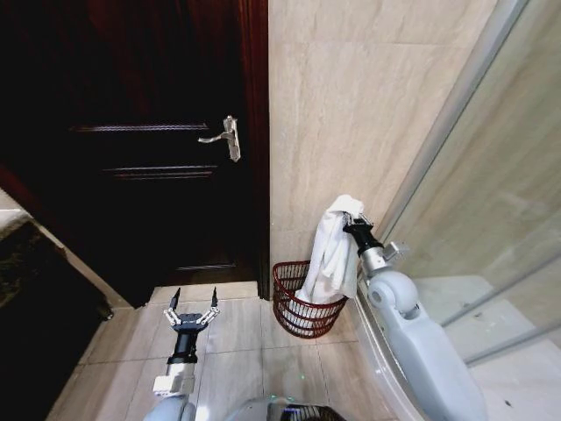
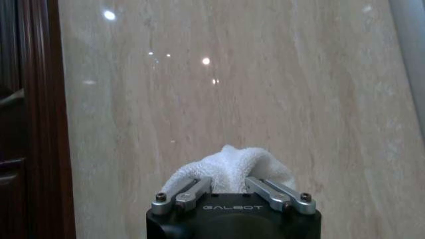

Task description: Discard the used towel into the hamper.

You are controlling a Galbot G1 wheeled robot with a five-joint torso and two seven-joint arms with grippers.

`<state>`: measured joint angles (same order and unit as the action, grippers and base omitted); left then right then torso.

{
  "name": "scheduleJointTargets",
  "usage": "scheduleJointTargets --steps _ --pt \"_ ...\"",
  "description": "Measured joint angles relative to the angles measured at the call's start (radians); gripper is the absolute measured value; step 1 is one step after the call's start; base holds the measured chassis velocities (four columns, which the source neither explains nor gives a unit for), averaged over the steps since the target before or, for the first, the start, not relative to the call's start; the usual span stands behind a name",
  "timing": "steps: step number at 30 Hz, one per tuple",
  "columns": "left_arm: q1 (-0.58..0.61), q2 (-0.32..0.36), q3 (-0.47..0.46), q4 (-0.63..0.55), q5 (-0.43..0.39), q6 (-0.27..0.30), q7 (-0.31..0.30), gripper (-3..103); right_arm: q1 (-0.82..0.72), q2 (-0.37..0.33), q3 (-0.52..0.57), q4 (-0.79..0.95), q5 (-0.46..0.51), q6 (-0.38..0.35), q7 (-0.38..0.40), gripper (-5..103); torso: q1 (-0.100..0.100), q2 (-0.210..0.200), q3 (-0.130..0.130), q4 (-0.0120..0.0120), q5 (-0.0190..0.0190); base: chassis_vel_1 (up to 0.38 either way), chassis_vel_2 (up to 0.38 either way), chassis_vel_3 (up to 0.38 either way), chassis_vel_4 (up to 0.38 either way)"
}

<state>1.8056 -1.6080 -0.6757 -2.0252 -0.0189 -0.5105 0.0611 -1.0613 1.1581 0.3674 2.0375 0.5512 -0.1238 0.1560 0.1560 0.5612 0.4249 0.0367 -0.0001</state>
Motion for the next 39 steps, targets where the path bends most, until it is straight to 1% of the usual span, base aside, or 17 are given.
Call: scheduleJointTargets --steps 5,16,20,24,30,39 --pt "-0.001 0.0 -0.004 0.006 -0.004 -0.003 0.0 100 -0.034 0.014 0.002 0.018 -0.017 0.007 -0.001 8 -0.006 -0.015 -0.009 0.0 0.0001 -0.063 0.069 0.068 -0.073" --pt "-0.012 0.0 -0.002 0.016 -0.009 -0.011 0.0 100 -0.17 0.037 0.027 0.076 -0.055 0.047 -0.002 8 -0.026 -0.066 -0.04 -0.0001 0.0 -0.079 0.061 0.072 -0.065" --pt "-0.022 0.0 0.001 0.02 -0.009 -0.011 0.001 100 -0.196 0.048 0.028 0.079 -0.074 0.062 -0.002 8 -0.031 -0.081 -0.049 0.0 0.0 -0.076 0.069 0.068 -0.069" --pt "-0.023 0.0 0.001 0.021 -0.009 -0.012 0.001 100 -0.215 0.061 0.024 0.086 -0.088 0.066 -0.002 8 -0.032 -0.086 -0.053 -0.0001 -0.0001 -0.069 0.072 0.066 -0.071" --pt "-0.026 0.0 -0.001 0.028 -0.012 -0.013 0.001 100 -0.218 0.078 0.017 0.085 -0.144 0.074 0.003 8 -0.032 -0.085 -0.053 0.0 0.0 -0.023 0.035 0.015 -0.039" --pt "-0.039 0.0 0.001 0.032 -0.012 -0.004 0.009 100 -0.215 0.083 0.016 0.078 -0.145 0.082 0.016 8 -0.031 -0.081 -0.05 0.0 0.0 0.0 0.0 0.0 0.0"
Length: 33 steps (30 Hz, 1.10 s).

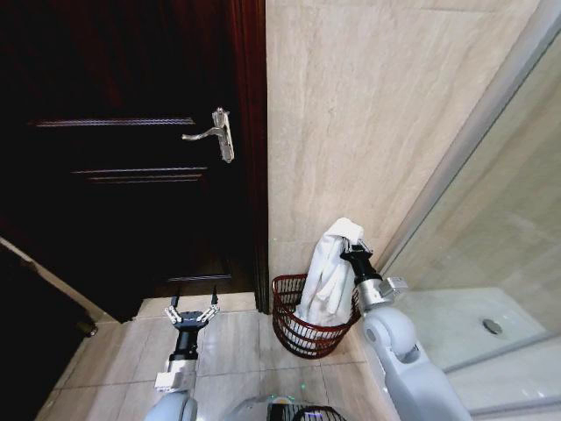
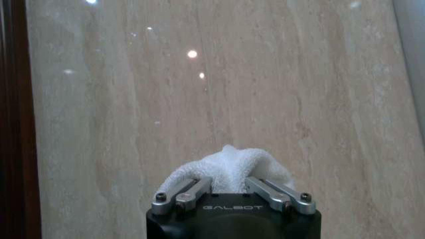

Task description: Discard the used towel into the hamper.

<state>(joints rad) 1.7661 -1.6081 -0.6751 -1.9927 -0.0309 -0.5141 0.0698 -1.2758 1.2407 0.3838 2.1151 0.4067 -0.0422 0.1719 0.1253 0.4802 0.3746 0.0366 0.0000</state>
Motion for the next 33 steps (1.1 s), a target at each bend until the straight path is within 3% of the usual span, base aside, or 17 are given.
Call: scheduleJointTargets --steps 22,33 --pt "0.002 0.0 0.002 0.005 0.006 -0.002 0.018 100 -0.008 0.037 -0.006 -0.079 -0.017 0.047 -0.018 8 0.002 0.004 0.002 0.0 0.0 0.0 0.0 0.0 0.0" --pt "0.002 0.0 0.002 0.009 0.016 0.002 0.031 100 0.0 0.037 -0.006 -0.083 -0.021 0.049 -0.02 8 -0.016 -0.043 -0.026 0.0 0.0 0.0 0.0 0.0 0.0"
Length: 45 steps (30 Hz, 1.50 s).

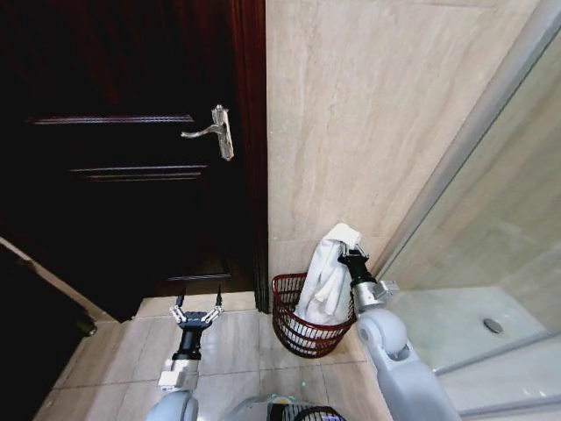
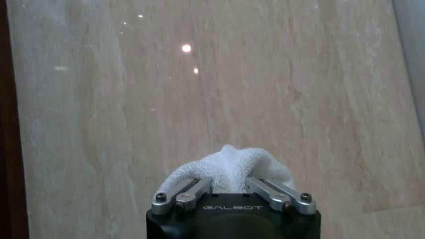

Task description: Discard the used towel into the hamper.

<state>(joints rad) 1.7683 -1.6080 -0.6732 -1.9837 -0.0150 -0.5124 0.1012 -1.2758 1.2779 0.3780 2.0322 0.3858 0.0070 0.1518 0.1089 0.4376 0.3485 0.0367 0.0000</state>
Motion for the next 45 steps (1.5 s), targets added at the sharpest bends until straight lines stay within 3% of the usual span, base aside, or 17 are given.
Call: scheduleJointTargets --steps 22,24,26,27,29,31,36,40,45 --pt "0.005 0.0 0.0 0.003 0.001 -0.022 0.001 100 -0.083 0.013 -0.011 0.006 0.006 0.013 -0.004 8 -0.032 -0.088 -0.056 0.0 0.0 0.0 0.0 0.0 0.0" --pt "0.005 0.0 -0.002 0.003 -0.003 -0.023 -0.001 100 -0.1 0.001 -0.003 0.025 0.023 -0.022 -0.004 8 -0.033 -0.091 -0.059 0.0 0.0002 0.0 0.0 0.0 0.0" --pt "0.005 0.0 -0.002 -0.001 -0.003 -0.023 -0.003 100 -0.12 -0.02 0.014 0.074 0.068 -0.132 0.0 8 -0.033 -0.093 -0.06 -0.0001 0.0001 0.0 0.0 0.0 0.0" --pt "0.005 0.0 -0.002 -0.001 -0.003 -0.023 -0.003 100 -0.12 -0.02 0.014 0.074 0.068 -0.132 0.0 8 -0.033 -0.093 -0.06 -0.0001 0.0001 0.0 0.0 0.0 0.0" --pt "0.009 0.0 -0.001 -0.003 -0.004 -0.024 -0.003 100 -0.134 -0.057 0.04 0.156 0.161 -0.33 0.015 8 -0.033 -0.093 -0.06 -0.0002 -0.0001 0.0 0.0 0.0 0.0" --pt "0.011 0.0 0.0 -0.003 -0.006 -0.027 -0.004 100 -0.127 -0.081 0.042 0.184 0.193 -0.413 0.032 8 -0.033 -0.093 -0.06 -0.0003 -0.0001 0.0 0.0 0.0 0.0" --pt "0.019 0.0 -0.001 -0.006 -0.013 -0.031 -0.006 100 -0.083 -0.109 0.03 0.191 0.262 -0.521 0.091 8 -0.032 -0.091 -0.059 -0.0001 0.0001 0.0 0.0 0.0 0.0" --pt "0.026 0.0 -0.008 -0.019 -0.022 -0.03 -0.015 100 -0.043 -0.155 0.024 0.177 0.442 -0.666 0.165 8 -0.032 -0.089 -0.058 0.0 0.0 0.0 0.0 0.0 0.0" --pt "0.017 0.0 -0.006 -0.021 -0.028 -0.016 -0.045 100 -0.039 -0.188 -0.002 0.132 0.571 -0.727 0.237 8 -0.031 -0.088 -0.057 -0.0002 0.0 0.0 0.0 0.0 0.0"
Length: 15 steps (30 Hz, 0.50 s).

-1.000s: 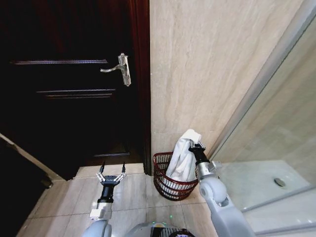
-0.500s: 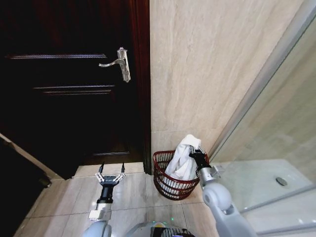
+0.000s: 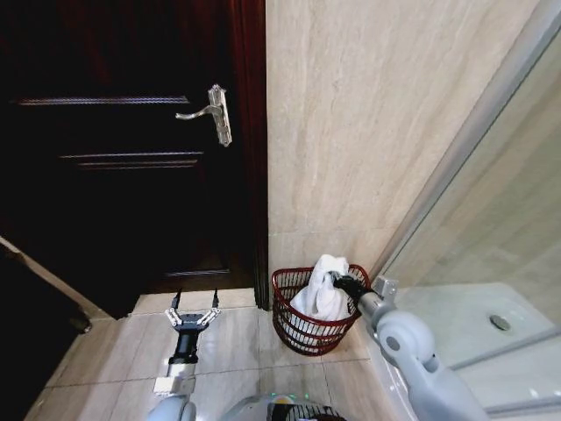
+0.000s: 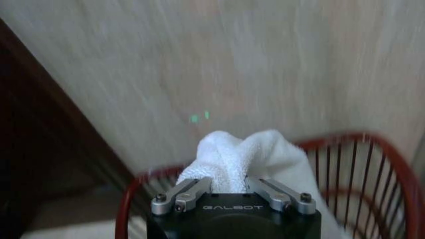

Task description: Discard the used towel into the hamper.

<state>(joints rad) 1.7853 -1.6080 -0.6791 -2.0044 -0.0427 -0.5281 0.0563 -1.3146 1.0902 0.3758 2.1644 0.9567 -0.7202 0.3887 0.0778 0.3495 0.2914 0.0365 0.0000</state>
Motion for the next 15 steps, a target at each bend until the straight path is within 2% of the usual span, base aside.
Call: scheduleJointTargets --steps 8,12,15 --pt "-0.001 0.0 0.011 0.004 0.02 0.001 -0.002 100 0.066 -0.011 -0.038 -0.123 0.05 -0.015 -0.002 8 0.001 0.002 0.001 0.0001 0.0 0.0 0.0 0.0 0.0" --pt "-0.001 0.0 0.01 0.003 0.023 0.002 -0.003 100 0.121 -0.013 -0.057 -0.218 0.047 -0.019 -0.046 8 0.001 0.002 0.001 0.0002 -0.0001 0.0 0.0 0.0 0.0" --pt "0.002 0.0 0.01 0.003 0.025 0.002 -0.005 100 0.162 -0.016 -0.08 -0.312 0.005 -0.019 -0.094 8 0.001 0.003 0.002 0.0002 0.0001 0.0 0.0 0.0 0.0"
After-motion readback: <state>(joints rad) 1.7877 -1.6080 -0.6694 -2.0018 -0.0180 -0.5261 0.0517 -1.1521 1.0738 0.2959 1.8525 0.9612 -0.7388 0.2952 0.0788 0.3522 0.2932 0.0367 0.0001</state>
